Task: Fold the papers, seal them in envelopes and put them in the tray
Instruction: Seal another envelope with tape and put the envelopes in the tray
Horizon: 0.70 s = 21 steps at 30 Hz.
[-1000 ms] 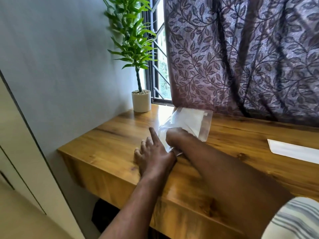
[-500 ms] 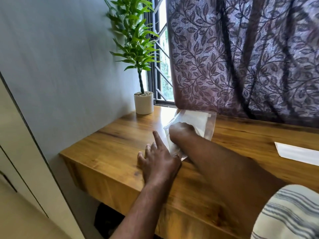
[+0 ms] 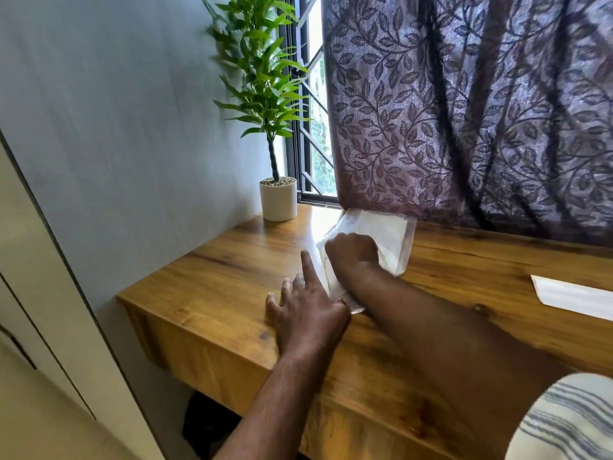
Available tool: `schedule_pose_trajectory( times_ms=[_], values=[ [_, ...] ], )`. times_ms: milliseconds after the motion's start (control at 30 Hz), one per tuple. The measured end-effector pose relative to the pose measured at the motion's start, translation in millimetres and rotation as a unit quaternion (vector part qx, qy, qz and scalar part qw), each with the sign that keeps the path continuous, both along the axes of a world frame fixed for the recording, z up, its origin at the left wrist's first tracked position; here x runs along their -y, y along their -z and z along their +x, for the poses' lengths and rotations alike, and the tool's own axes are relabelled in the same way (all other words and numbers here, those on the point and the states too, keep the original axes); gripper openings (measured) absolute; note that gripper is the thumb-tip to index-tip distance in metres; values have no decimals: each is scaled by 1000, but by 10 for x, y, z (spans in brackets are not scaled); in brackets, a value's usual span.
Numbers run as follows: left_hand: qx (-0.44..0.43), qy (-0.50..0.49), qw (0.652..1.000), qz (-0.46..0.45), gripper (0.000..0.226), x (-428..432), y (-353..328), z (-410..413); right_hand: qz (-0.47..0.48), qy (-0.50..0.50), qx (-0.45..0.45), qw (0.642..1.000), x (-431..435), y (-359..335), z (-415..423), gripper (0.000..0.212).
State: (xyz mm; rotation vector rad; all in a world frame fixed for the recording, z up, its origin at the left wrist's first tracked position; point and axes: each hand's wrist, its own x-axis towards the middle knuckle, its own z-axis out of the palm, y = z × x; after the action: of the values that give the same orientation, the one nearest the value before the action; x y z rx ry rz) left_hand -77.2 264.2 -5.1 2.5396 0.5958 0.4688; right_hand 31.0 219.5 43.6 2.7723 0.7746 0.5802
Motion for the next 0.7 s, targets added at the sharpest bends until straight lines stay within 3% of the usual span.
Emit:
schedule_pose_trajectory(
  times_ms=[333, 700],
  values=[
    [10, 2, 1000, -18, 96, -23, -13, 29, 47, -73, -17, 996, 350, -322, -699, 25],
    [2, -14, 999, -28, 96, -56, -26, -28, 272, -183, 27, 944, 1162, -998, -931, 10]
  ],
)
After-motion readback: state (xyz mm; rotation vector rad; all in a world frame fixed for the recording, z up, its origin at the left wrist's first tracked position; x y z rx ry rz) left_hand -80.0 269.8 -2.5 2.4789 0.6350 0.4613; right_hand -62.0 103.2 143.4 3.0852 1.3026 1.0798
